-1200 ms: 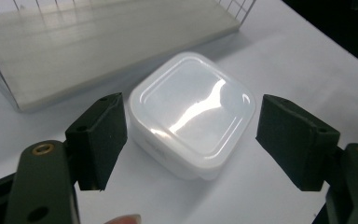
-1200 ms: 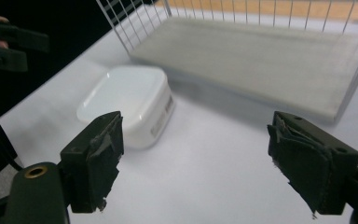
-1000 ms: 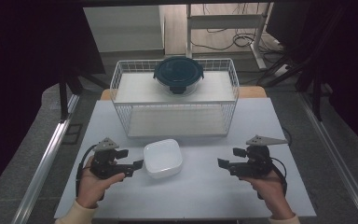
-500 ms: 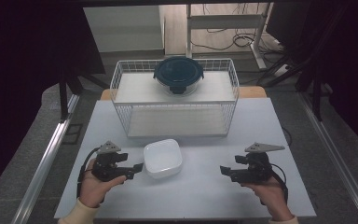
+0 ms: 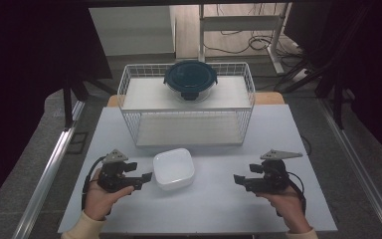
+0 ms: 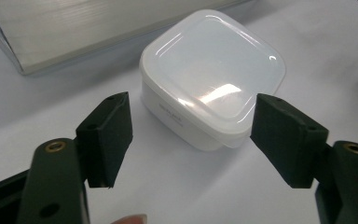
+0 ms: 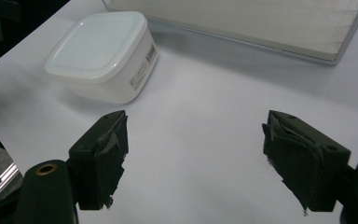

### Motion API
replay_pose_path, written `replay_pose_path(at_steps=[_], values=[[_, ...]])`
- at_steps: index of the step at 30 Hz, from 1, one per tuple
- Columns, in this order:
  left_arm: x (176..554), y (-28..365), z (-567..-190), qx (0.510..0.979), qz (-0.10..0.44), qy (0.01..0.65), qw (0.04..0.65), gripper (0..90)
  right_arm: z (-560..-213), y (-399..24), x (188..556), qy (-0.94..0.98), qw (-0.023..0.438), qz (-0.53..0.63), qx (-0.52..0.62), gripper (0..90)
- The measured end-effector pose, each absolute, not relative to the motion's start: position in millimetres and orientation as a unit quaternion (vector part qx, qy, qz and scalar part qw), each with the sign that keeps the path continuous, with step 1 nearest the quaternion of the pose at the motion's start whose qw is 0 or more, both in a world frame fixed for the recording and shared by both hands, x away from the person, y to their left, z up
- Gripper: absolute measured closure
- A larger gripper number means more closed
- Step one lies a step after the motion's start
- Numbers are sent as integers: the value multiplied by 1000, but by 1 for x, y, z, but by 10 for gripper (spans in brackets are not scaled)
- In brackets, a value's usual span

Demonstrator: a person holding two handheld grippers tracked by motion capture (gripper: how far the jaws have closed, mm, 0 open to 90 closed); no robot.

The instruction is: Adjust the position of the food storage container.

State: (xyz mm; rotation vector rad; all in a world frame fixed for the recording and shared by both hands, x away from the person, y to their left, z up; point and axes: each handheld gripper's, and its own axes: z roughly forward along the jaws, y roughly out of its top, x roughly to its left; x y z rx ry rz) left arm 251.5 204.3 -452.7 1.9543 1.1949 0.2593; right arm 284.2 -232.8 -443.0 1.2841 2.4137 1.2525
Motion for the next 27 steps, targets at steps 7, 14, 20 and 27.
replay_pose_path(at_steps=[7,14,20,27], values=[[262,211,-447,772,123,482,396,477,-445,-229,289,805,61,411,424,220],[288,205,-441,780,130,483,376,661,-445,-230,290,806,55,413,421,230],[312,198,-441,798,118,482,342,779,-442,-236,287,802,46,419,423,241],[345,186,-448,827,132,467,282,899,-445,-240,289,800,37,417,431,247]])
